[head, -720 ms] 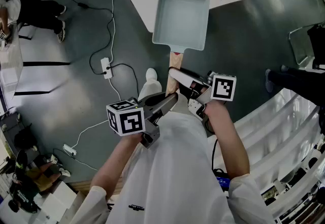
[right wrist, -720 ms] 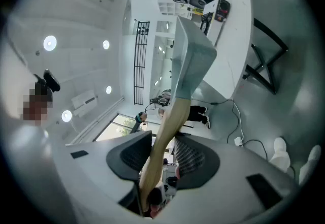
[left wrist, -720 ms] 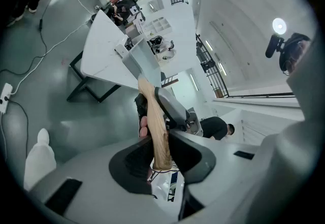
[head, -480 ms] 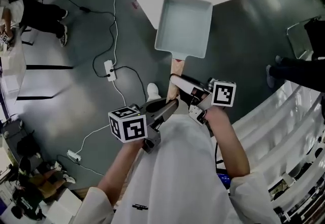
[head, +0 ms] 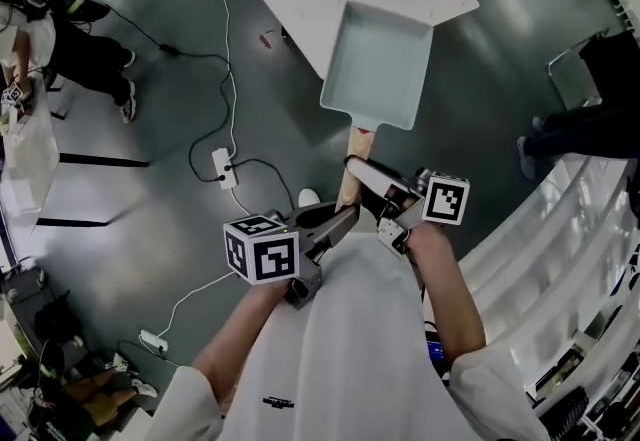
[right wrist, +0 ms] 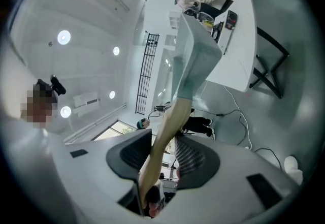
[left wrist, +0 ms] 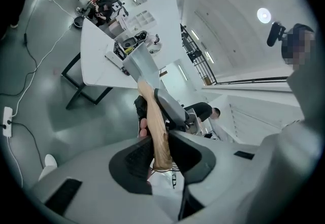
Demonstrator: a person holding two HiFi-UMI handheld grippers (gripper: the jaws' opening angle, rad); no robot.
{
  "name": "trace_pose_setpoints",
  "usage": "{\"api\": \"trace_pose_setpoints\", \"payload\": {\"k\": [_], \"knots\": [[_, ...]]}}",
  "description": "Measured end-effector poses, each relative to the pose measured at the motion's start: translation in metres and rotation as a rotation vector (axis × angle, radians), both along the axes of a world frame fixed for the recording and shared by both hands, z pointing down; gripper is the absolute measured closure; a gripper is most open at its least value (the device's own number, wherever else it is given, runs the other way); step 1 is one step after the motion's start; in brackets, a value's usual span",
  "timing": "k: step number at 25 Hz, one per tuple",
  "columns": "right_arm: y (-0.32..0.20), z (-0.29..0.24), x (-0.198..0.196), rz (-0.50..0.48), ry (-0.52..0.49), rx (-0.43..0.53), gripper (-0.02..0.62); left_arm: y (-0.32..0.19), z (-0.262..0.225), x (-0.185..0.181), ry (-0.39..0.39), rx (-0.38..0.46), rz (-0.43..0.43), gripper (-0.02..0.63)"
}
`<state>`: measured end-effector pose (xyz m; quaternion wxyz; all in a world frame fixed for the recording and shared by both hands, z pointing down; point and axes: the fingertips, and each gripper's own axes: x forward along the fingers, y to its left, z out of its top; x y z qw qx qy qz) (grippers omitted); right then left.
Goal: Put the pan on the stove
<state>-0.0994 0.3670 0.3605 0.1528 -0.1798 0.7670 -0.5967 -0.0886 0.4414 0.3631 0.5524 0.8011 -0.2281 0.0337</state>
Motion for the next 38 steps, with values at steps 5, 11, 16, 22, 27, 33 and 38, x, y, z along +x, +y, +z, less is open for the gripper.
{"api": "trace_pose_setpoints", "payload": {"k": [5, 11, 16, 22, 27, 33, 38], "knots": [[-0.008, -0.003, -0.016, 0.054, -0.003, 0.002, 0.445, -0.007, -0.006, -0.019, 0.011, 0.023, 0.047, 0.503], [-0.027, -0.002, -0.013, 0.084, 0.044, 0.030, 0.445, -0.024, -0.001, -0.017, 0.009, 0.018, 0.102, 0.503], [-0.062, 0.002, -0.002, 0.073, 0.072, 0.057, 0.445, -0.059, 0.006, -0.005, 0.001, 0.010, 0.118, 0.503], [-0.147, 0.016, 0.018, 0.039, 0.047, 0.063, 0.445, -0.145, 0.020, 0.015, -0.038, 0.018, 0.102, 0.503], [-0.241, 0.015, 0.049, -0.019, 0.046, 0.036, 0.445, -0.238, 0.015, 0.052, -0.033, -0.009, 0.048, 0.503], [-0.342, 0.019, 0.096, -0.065, 0.059, 0.034, 0.446, -0.340, 0.020, 0.103, -0.018, -0.032, -0.001, 0.505], [-0.399, 0.024, 0.123, -0.106, 0.090, 0.022, 0.448, -0.397, 0.027, 0.134, -0.040, -0.043, -0.026, 0.505]]}}
